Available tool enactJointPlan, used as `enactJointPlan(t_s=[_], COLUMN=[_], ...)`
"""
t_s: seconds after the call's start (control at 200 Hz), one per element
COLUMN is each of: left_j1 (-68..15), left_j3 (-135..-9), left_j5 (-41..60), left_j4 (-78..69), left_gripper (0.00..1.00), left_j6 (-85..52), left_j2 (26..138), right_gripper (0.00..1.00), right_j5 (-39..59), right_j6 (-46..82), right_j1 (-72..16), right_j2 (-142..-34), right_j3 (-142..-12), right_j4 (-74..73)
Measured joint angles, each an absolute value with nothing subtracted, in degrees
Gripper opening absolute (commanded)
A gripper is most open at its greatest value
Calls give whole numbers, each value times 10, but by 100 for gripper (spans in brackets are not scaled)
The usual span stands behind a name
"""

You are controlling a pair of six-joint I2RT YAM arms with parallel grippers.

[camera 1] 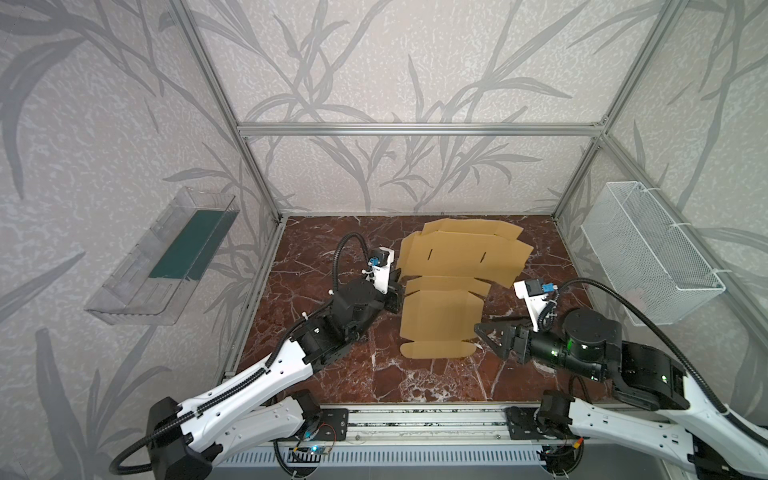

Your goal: Fold the paper box

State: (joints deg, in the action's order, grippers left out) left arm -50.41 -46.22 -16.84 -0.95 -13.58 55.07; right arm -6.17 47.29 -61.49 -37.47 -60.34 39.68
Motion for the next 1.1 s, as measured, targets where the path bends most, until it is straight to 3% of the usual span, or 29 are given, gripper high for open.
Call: enactJointPlan(t_s=[0.21, 0.49, 0.75, 1.1], left_j1=[-569, -580, -589, -607], left_j3=[-398, -320, -271, -242], left_j5=[-217, -240, -206, -187], left_j4=[-47, -73, -91, -87], left_gripper=[0, 0, 0, 0], left_j6=[-155, -186, -190, -184], left_j2=[546, 511, 497, 480], right_gripper=[79, 80, 80, 79], right_j5=[-105, -153, -57, 35], right_j6=[532, 586, 623, 655], right_j1=[-615, -569, -435, -363], right_j2=[-421, -473, -569, -653], right_j3=[-656, -686, -696, -696], right_j4=[362, 342, 312, 268])
